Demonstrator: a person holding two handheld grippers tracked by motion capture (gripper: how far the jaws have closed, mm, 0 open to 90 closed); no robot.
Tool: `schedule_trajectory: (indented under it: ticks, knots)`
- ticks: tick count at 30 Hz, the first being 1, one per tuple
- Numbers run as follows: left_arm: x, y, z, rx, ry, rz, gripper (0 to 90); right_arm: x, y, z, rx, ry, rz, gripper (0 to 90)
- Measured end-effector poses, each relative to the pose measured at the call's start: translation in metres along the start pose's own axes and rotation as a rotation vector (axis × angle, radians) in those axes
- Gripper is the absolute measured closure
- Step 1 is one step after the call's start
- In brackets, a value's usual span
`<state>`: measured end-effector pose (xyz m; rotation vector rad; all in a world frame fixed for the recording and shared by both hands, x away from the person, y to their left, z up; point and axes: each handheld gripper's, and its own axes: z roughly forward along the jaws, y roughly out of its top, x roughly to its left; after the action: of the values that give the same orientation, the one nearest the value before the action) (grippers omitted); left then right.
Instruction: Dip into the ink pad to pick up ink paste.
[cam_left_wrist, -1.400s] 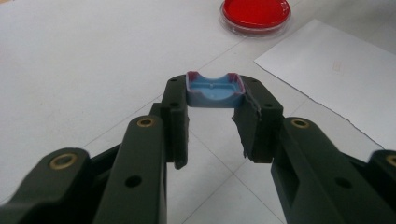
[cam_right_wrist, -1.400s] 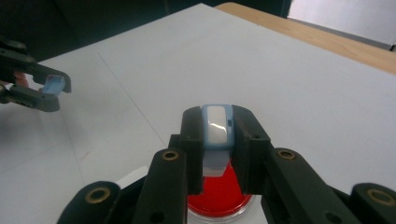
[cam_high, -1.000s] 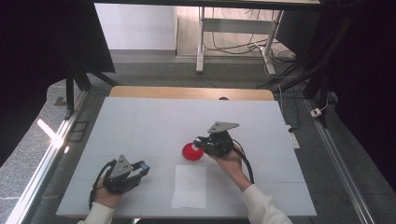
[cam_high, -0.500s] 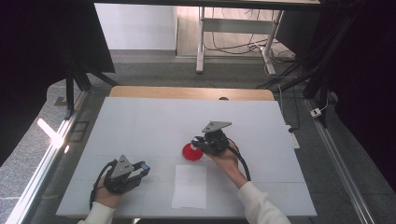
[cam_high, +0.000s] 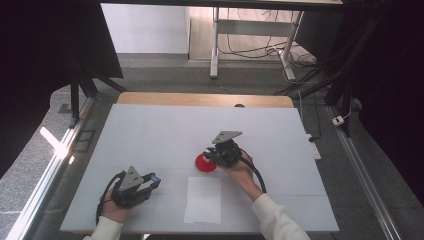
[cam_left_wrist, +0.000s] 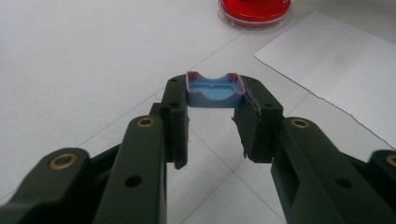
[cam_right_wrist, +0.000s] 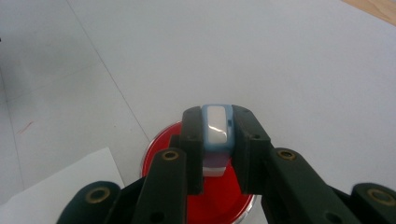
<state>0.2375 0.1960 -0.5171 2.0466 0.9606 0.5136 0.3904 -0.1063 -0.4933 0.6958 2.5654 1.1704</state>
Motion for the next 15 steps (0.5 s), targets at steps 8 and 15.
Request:
schedule_trajectory:
  ticks: [8, 15]
  knots:
    - [-0.0002, -0.0001, 0.0, 0.001, 0.002, 0.002, 65.4, 0.0016, 0.0004, 0.0021, 0.002, -0.005, -0.013, 74.9]
    - [-0.0006, 0.0, 0.0, 0.004, 0.001, 0.004, 65.4, 0.0019, 0.0002, 0.0026, 0.003, -0.006, -0.016, 75.1]
